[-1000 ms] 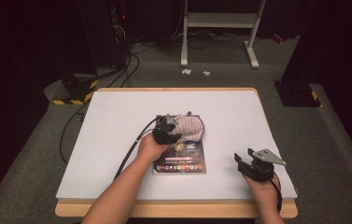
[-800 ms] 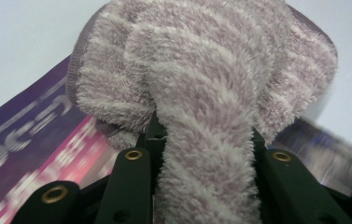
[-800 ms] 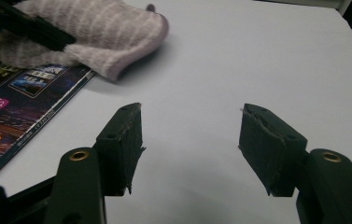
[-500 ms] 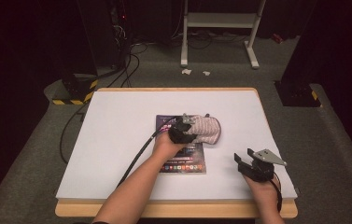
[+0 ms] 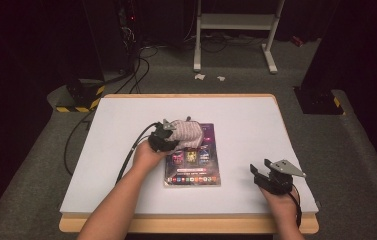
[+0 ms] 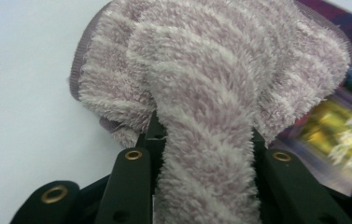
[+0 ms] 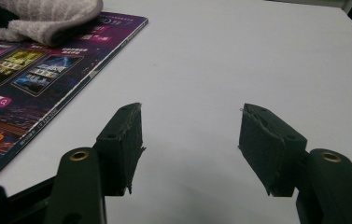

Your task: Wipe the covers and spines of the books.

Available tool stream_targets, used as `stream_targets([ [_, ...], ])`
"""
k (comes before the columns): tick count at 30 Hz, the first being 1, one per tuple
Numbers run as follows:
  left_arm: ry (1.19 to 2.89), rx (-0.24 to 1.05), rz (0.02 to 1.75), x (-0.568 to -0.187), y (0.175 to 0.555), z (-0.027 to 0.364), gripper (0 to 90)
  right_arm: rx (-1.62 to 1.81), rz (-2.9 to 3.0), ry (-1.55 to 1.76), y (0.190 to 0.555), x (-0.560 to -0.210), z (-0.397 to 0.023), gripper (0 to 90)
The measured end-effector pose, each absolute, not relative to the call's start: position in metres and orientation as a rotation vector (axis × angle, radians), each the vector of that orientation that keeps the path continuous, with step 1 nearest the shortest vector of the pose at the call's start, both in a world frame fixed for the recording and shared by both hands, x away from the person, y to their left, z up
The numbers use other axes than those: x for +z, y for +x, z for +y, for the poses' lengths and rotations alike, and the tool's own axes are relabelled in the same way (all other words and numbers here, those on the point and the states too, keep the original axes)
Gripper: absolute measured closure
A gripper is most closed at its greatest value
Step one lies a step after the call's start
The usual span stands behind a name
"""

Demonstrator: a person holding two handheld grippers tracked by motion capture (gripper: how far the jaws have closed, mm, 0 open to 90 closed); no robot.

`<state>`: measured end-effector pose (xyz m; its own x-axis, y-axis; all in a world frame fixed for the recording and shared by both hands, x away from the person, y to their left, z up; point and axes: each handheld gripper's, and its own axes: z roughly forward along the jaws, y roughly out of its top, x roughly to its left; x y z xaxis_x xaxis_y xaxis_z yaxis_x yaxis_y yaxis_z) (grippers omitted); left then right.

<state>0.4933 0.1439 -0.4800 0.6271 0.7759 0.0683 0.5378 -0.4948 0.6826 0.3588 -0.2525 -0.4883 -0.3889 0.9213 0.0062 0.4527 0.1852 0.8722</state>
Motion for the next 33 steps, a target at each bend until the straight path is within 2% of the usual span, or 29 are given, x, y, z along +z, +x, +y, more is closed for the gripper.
stream_targets([
  [5,2.216,0.513,1.054,-0.479,0.5,0.149,66.1,1.133,1.93,1.28,0.359,-0.488,-0.252,39.4],
  [10,2.217,0.503,1.04,-0.48,0.507,0.137,66.1,1.138,1.928,1.282,0.359,-0.488,-0.253,39.4],
  [29,2.25,0.417,0.871,-0.482,0.535,0.021,66.0,1.169,1.918,1.284,0.358,-0.486,-0.256,39.6],
  [33,2.267,0.407,0.855,-0.481,0.539,0.017,65.9,1.172,1.918,1.28,0.357,-0.486,-0.256,39.7],
])
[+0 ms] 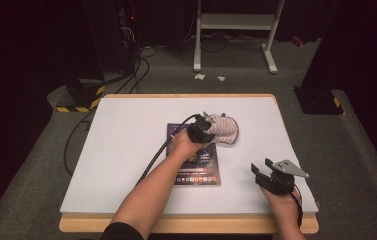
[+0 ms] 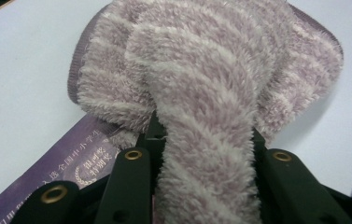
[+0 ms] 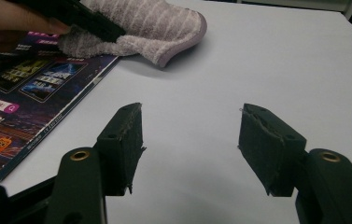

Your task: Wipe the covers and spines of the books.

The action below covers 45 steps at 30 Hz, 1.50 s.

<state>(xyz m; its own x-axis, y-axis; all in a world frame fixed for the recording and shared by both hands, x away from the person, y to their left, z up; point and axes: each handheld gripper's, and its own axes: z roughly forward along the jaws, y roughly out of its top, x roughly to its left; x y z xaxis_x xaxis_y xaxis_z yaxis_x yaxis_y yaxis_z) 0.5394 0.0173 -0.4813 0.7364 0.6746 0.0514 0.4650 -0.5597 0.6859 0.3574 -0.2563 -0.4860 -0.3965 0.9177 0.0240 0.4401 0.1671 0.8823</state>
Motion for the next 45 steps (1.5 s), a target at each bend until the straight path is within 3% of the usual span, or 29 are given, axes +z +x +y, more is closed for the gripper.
stream_targets([
  [5,2.278,0.449,0.883,-0.481,0.544,0.041,65.9,1.17,1.921,1.282,0.357,-0.487,-0.254,39.8],
  [16,2.19,0.535,1.111,-0.48,0.556,0.137,66.0,1.154,1.935,1.279,0.358,-0.488,-0.251,39.8],
  [21,2.188,0.559,1.148,-0.478,0.559,0.154,66.1,1.155,1.942,1.278,0.358,-0.489,-0.249,39.9],
  [45,2.229,0.467,1.005,-0.481,0.571,0.057,66.3,1.191,1.935,1.29,0.357,-0.488,-0.25,39.8],
])
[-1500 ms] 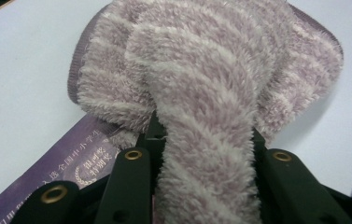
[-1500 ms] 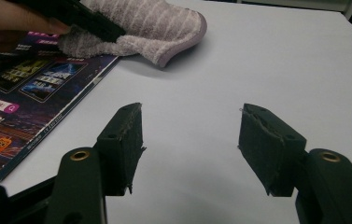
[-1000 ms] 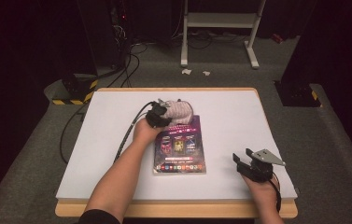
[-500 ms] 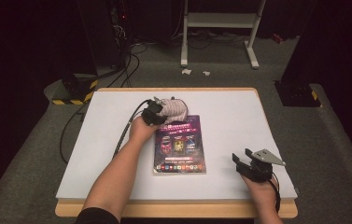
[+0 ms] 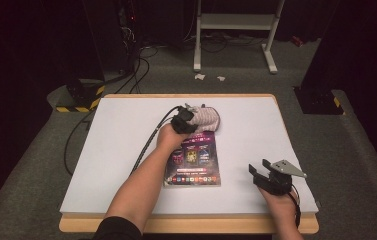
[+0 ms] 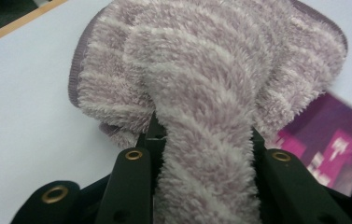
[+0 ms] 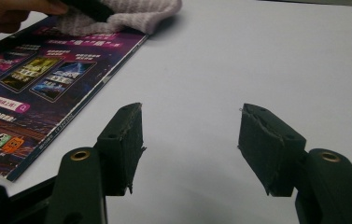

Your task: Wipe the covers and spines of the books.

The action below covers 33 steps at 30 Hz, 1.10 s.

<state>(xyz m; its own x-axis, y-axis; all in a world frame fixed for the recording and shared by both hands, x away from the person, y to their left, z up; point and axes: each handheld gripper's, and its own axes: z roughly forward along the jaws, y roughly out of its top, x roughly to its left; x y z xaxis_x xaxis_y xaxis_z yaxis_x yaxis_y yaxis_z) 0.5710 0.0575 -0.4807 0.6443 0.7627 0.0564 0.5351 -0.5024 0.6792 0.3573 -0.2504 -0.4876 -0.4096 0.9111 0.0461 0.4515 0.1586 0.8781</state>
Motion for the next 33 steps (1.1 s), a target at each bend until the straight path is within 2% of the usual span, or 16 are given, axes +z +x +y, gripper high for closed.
stream_targets([
  [8,2.239,0.423,0.947,-0.48,0.578,0.008,65.5,1.195,1.949,1.284,0.358,-0.489,-0.249,39.8],
  [14,2.248,0.422,0.942,-0.481,0.58,-0.007,63.8,1.204,1.949,1.285,0.359,-0.49,-0.25,39.9],
  [21,2.234,0.43,0.994,-0.479,0.582,0.024,65.0,1.202,1.952,1.278,0.358,-0.49,-0.25,39.8],
  [33,2.201,0.488,1.132,-0.478,0.571,0.107,65.6,1.179,1.961,1.273,0.36,-0.49,-0.248,40.0],
])
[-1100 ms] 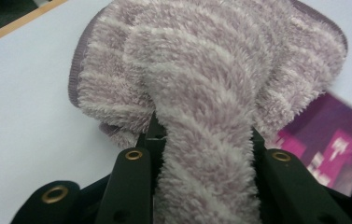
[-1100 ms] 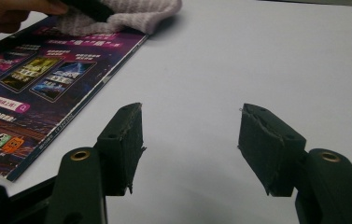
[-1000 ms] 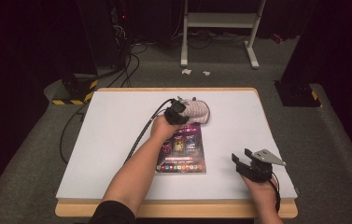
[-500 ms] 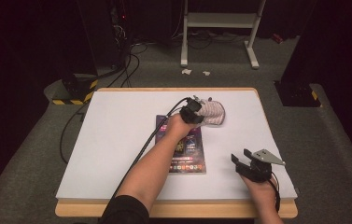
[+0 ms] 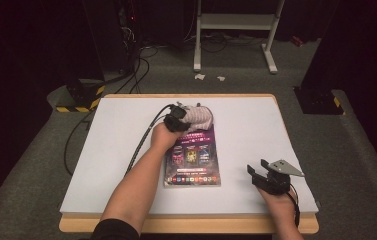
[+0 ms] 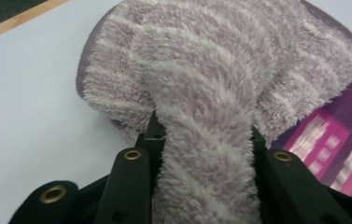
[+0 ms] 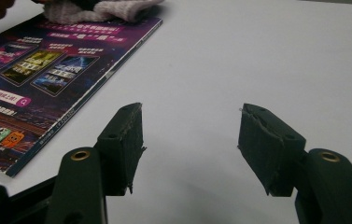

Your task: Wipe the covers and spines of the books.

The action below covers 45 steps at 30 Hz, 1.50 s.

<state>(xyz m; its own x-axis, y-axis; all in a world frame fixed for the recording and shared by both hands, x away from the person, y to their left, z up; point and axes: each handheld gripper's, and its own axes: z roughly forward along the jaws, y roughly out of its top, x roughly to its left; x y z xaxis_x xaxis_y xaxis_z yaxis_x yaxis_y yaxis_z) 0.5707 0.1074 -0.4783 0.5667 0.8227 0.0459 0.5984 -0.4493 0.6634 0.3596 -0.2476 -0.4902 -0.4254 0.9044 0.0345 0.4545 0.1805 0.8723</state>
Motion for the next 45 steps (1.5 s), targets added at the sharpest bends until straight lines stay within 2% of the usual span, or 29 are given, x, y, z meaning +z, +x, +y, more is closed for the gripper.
stream_targets([
  [8,2.194,0.541,1.177,-0.477,0.56,0.14,65.7,1.168,1.973,1.264,0.36,-0.491,-0.244,40.0],
  [20,2.204,0.58,1.205,-0.477,0.543,0.166,66.0,1.153,1.985,1.26,0.362,-0.494,-0.242,40.0],
  [27,2.22,0.588,1.154,-0.479,0.514,0.168,66.1,1.15,1.992,1.254,0.363,-0.494,-0.24,40.0],
  [35,2.215,0.579,1.108,-0.481,0.463,0.169,66.1,1.154,1.989,1.242,0.361,-0.492,-0.238,39.9],
  [40,2.141,0.604,1.118,-0.48,0.441,0.179,66.0,1.154,1.991,1.241,0.361,-0.492,-0.237,40.0],
  [45,2.051,0.642,1.134,-0.473,0.436,0.19,66.0,1.152,1.996,1.236,0.361,-0.493,-0.235,39.9],
])
